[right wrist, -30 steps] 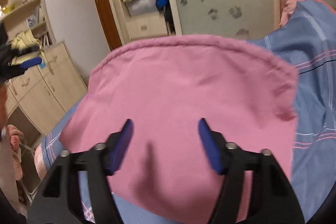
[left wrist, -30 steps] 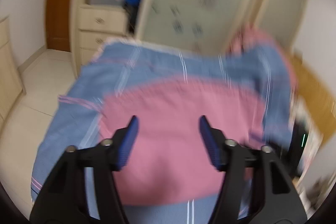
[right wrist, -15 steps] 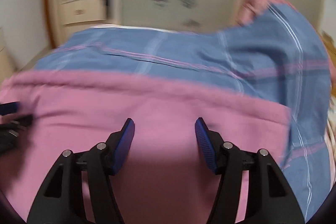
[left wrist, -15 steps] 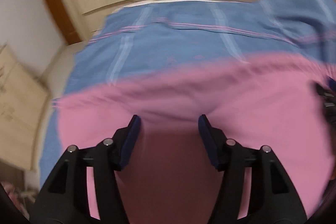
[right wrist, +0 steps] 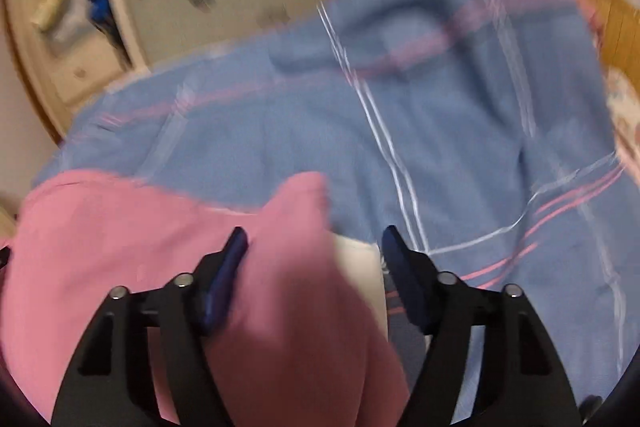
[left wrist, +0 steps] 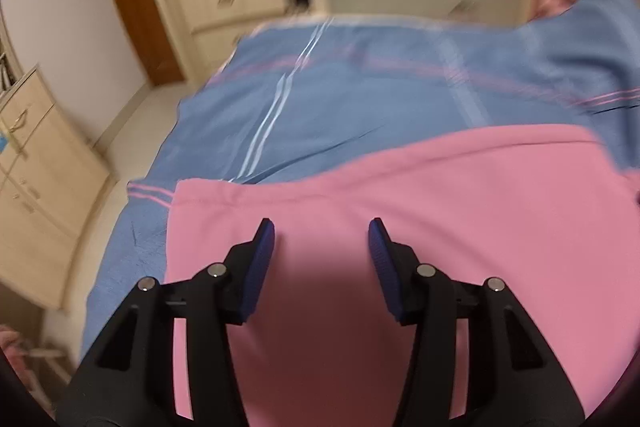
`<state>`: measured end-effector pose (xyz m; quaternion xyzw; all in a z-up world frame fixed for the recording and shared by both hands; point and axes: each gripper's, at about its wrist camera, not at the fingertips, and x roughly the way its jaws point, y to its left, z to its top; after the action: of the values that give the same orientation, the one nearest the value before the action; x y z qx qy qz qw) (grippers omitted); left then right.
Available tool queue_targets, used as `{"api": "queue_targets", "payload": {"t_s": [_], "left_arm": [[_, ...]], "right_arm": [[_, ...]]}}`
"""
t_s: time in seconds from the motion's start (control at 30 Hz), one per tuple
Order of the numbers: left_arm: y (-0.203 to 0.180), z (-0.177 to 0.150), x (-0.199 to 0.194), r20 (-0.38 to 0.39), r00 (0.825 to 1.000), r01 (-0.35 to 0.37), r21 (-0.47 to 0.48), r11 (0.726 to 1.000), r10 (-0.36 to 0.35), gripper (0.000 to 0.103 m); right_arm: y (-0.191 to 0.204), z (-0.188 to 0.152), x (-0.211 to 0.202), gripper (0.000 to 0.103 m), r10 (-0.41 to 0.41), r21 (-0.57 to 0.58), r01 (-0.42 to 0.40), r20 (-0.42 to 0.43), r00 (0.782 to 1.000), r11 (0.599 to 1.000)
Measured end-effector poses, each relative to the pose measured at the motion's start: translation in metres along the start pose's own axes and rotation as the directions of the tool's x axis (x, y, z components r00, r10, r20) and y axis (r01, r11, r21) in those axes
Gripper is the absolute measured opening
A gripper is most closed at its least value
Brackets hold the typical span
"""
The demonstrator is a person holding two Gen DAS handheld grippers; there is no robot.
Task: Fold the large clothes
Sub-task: 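Fold the held hem over the hood toward the collar with both tools, then release the hem and press the folded bundle flat with both tools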
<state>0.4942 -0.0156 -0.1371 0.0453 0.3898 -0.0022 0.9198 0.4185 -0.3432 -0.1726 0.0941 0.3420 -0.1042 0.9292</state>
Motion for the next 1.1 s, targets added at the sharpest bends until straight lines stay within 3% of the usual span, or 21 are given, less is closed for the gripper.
{"api": "queue_targets", "payload": {"t_s": [0.1, 0.17, 0.23, 0.37, 0.53, 0.7, 0.8, 0.83, 0.87, 0.9, 0.93, 0.97, 1.03, 1.1], "left_arm": [[-0.015, -0.021, -0.045, 0.051, 0.991, 0.121, 0.003, 0.993, -0.121, 0.049], [-0.030, -0.029, -0.045, 0.017, 0.988, 0.154, 0.018, 0.988, -0.154, 0.044], [-0.039, -0.035, -0.031, -0.038, 0.988, 0.154, 0.028, 0.988, -0.152, 0.039], [-0.052, -0.047, 0.002, -0.119, 0.984, 0.141, 0.048, 0.989, -0.135, 0.038], [-0.060, -0.057, 0.027, -0.162, 0.980, 0.123, 0.049, 0.991, -0.113, 0.039], [-0.066, -0.063, 0.030, -0.142, 0.986, 0.092, 0.057, 0.994, -0.083, 0.039], [-0.060, -0.063, 0.008, -0.077, 0.992, 0.097, 0.023, 0.995, -0.095, 0.041], [-0.059, -0.062, 0.001, -0.047, 0.994, 0.103, 0.022, 0.994, -0.102, 0.047], [-0.058, -0.061, -0.011, 0.009, 0.995, 0.103, 0.027, 0.994, -0.104, 0.063], [-0.059, -0.059, -0.019, 0.054, 0.994, 0.092, 0.034, 0.995, -0.094, 0.072], [-0.062, -0.058, -0.024, 0.094, 0.993, 0.069, 0.052, 0.996, -0.074, 0.073], [-0.067, -0.057, -0.025, 0.104, 0.993, 0.053, 0.075, 0.996, -0.061, 0.073], [-0.077, -0.056, -0.017, 0.078, 0.994, 0.064, 0.114, 0.991, -0.073, 0.073], [-0.080, -0.058, -0.003, 0.040, 0.996, 0.080, 0.113, 0.990, -0.085, 0.069]], "right_arm": [[0.033, -0.015, -0.037, 0.053, 0.076, -0.087, -0.074, 0.012, 0.997, 0.993], [0.056, -0.026, -0.036, 0.040, 0.078, -0.162, -0.085, -0.047, 0.996, 0.983], [0.069, -0.033, -0.019, 0.034, 0.039, -0.206, -0.059, -0.101, 0.994, 0.977], [0.084, -0.051, 0.018, 0.034, -0.064, -0.267, 0.023, -0.144, 0.987, 0.963], [0.083, -0.058, 0.037, 0.034, -0.075, -0.242, 0.034, -0.160, 0.984, 0.970], [0.088, -0.061, 0.037, 0.034, -0.097, -0.271, 0.057, -0.138, 0.986, 0.961], [0.090, -0.051, 0.018, 0.034, -0.075, -0.257, 0.052, -0.084, 0.994, 0.965], [0.090, -0.045, 0.009, 0.036, -0.039, -0.243, 0.025, -0.055, 0.998, 0.970], [0.090, -0.035, -0.004, 0.047, 0.020, -0.217, -0.022, -0.010, 1.000, 0.976], [0.090, -0.026, -0.014, 0.056, 0.056, -0.189, -0.049, 0.030, 0.998, 0.981], [0.090, -0.017, -0.020, 0.073, 0.074, -0.162, -0.063, 0.065, 0.995, 0.985], [0.091, -0.010, -0.020, 0.078, 0.082, -0.149, -0.070, 0.075, 0.994, 0.986], [0.095, -0.001, 0.000, 0.078, 0.070, -0.159, -0.068, 0.006, 0.998, 0.985], [0.096, -0.002, 0.030, 0.066, 0.056, -0.167, -0.068, -0.075, 0.996, 0.984]]}}
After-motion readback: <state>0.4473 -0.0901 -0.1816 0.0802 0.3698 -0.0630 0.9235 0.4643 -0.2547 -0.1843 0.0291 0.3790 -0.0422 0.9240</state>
